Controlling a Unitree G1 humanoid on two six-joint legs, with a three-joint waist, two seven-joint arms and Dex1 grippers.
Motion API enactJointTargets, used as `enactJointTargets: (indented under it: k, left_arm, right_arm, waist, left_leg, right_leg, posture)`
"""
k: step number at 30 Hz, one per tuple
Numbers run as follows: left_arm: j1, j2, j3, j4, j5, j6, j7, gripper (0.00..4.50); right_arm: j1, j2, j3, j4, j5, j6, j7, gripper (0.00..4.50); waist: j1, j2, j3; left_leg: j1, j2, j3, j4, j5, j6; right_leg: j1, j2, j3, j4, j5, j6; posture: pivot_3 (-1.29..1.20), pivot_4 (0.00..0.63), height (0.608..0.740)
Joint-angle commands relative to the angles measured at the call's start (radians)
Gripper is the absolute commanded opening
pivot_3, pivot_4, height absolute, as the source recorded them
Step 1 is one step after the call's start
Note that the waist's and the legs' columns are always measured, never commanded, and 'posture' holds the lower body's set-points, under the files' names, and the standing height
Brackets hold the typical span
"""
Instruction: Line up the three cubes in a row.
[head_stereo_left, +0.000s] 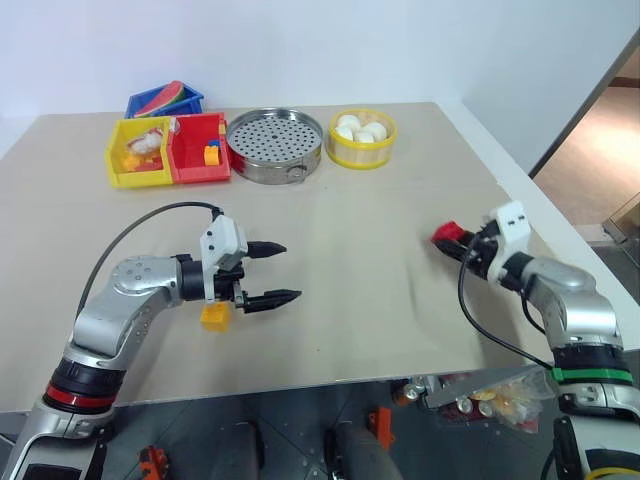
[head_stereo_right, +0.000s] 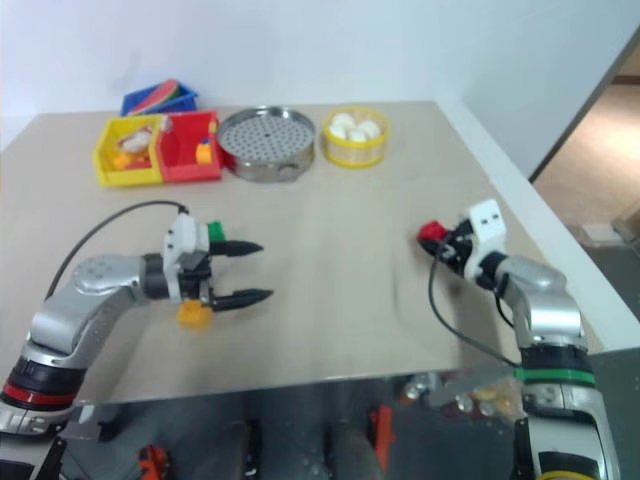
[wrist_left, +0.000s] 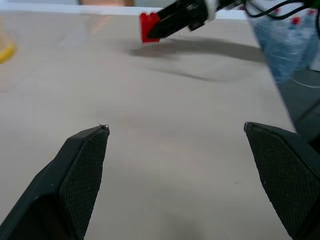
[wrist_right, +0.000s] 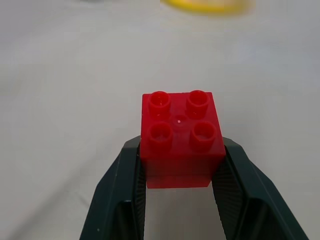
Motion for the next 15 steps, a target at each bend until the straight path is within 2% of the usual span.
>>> enactJointTargets:
  k: [1,3,7,15]
  left_arm:
    - [0.041,0.027,0.099,-0.042,-0.011,0.01,0.06,4.5]
    - [0.08,0.04,0.142,-0.064,-0.02,0.019,0.089,4.5]
    - [0.154,0.055,0.191,-0.112,-0.036,0.033,0.111,4.5]
    - [0.28,0.087,0.276,-0.184,-0.088,0.038,0.104,4.5]
  right_arm:
    - [-0.092,0.002,0.125,-0.099,0.006,0.01,0.178,1.24]
    - [-0.132,0.023,0.227,-0.117,-0.008,-0.012,0.298,1.24]
    - [-0.193,0.051,0.335,-0.042,-0.048,-0.11,0.456,1.24]
    - [-0.355,0.14,0.404,0.303,-0.146,-0.354,0.613,1.24]
  waist:
    - [-0.002,0.0,0.0]
    - [-0.006,0.0,0.0]
    - [-0.001,0.0,0.0]
    - [0.009,0.0,0.0]
  left_leg:
    - [0.0,0.0,0.0,0.0,0.0,0.0]
    - [0.0,0.0,0.0,-0.001,0.0,0.0]
    - [-0.001,0.001,-0.001,-0.001,0.0,0.0]
    - [-0.001,0.0,0.001,0.001,0.0,0.0]
  right_leg:
    - [0.0,0.0,0.0,0.0,0.0,0.0]
    - [0.0,0.0,0.0,0.0,0.0,0.0]
    - [0.0,0.0,-0.001,0.0,-0.001,-0.001]
    - [-0.001,-0.002,-0.001,-0.001,0.0,-0.001]
  posture:
    - [0.0,0.15,0.74]
    - [0.0,0.15,0.74]
    - [0.0,0.15,0.74]
    - [0.0,0.15,0.74]
